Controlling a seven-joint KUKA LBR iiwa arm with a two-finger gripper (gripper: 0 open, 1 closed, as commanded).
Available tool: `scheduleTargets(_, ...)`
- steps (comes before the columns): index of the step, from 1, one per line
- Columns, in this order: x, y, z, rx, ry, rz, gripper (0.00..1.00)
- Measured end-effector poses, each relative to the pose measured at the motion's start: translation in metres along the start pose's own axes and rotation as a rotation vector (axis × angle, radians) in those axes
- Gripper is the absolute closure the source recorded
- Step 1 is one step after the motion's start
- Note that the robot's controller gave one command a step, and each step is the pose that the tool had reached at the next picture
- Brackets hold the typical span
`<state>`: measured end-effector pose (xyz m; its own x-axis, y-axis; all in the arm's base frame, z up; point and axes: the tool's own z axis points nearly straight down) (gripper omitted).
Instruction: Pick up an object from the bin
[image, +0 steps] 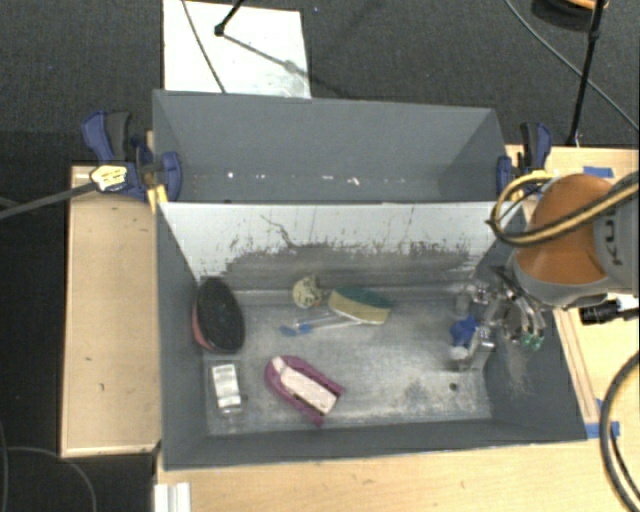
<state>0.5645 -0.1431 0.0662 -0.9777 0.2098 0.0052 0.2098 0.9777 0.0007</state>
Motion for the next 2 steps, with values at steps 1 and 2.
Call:
scheduleTargets(1, 0.014, -0.01, -0.035, -0.001, -0.004, 0.119, 0.0)
scheduleTargets(2, 0.01, -0.011, -0.051, 0.0, -0.012, 0.19, 0.0)
